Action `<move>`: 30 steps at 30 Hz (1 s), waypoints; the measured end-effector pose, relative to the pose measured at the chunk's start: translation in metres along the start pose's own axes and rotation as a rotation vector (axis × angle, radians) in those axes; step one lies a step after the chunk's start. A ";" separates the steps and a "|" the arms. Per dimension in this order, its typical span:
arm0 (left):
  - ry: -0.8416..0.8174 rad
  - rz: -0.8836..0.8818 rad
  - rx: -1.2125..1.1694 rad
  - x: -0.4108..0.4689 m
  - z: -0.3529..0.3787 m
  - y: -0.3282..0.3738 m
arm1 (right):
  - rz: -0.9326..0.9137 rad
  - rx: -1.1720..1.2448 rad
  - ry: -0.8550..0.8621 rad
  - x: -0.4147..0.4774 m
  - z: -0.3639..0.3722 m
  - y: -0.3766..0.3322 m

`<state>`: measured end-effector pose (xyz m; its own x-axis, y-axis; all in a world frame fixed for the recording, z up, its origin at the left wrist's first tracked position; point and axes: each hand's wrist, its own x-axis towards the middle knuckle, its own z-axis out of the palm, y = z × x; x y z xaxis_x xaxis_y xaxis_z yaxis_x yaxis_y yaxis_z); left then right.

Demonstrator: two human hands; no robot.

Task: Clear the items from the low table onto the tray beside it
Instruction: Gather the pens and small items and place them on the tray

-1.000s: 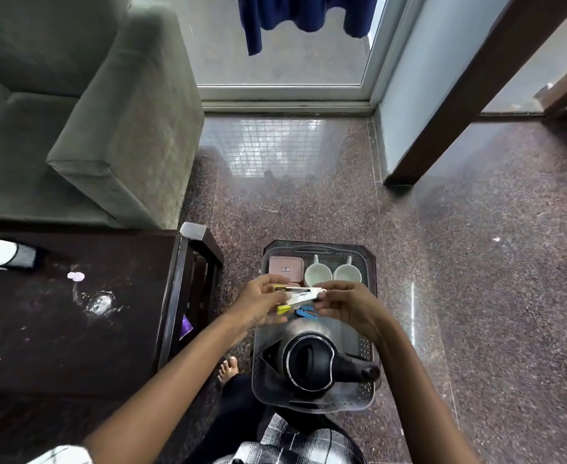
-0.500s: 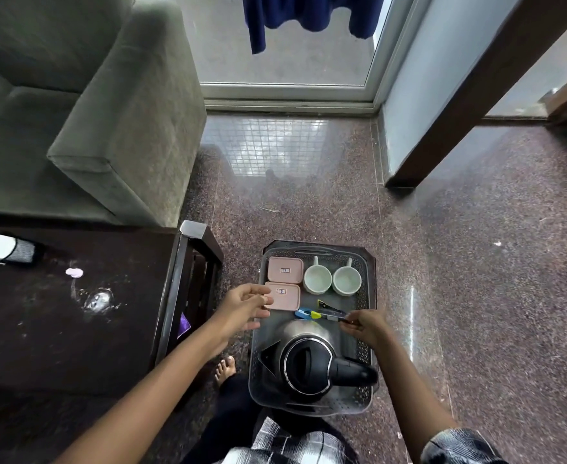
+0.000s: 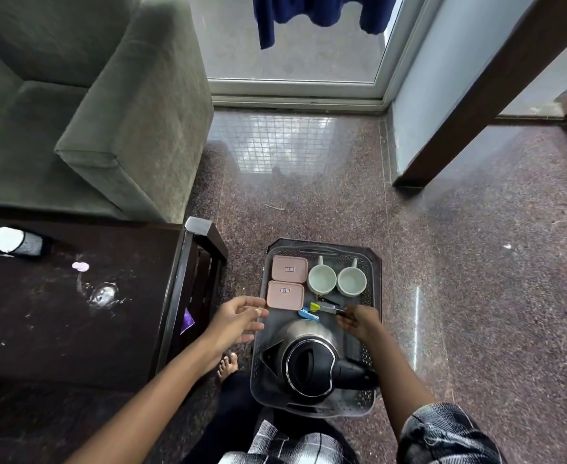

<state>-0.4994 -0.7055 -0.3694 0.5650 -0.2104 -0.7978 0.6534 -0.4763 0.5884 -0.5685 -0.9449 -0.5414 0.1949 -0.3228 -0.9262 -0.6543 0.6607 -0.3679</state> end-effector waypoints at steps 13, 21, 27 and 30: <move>0.026 0.006 -0.048 -0.001 0.003 -0.005 | -0.101 -0.143 -0.065 -0.014 -0.004 -0.004; -0.055 0.078 0.069 0.018 0.036 0.010 | 0.108 0.221 -0.477 -0.088 -0.003 -0.010; -0.099 0.204 -0.017 0.037 0.069 0.030 | 0.072 0.203 -0.666 -0.121 0.024 -0.016; -0.093 0.267 0.005 0.041 0.071 0.037 | -0.168 -0.094 -0.584 -0.127 0.019 -0.024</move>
<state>-0.4879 -0.7919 -0.3895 0.6677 -0.4065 -0.6236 0.4853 -0.3975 0.7787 -0.5638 -0.9067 -0.4161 0.6512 0.0249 -0.7585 -0.6368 0.5615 -0.5283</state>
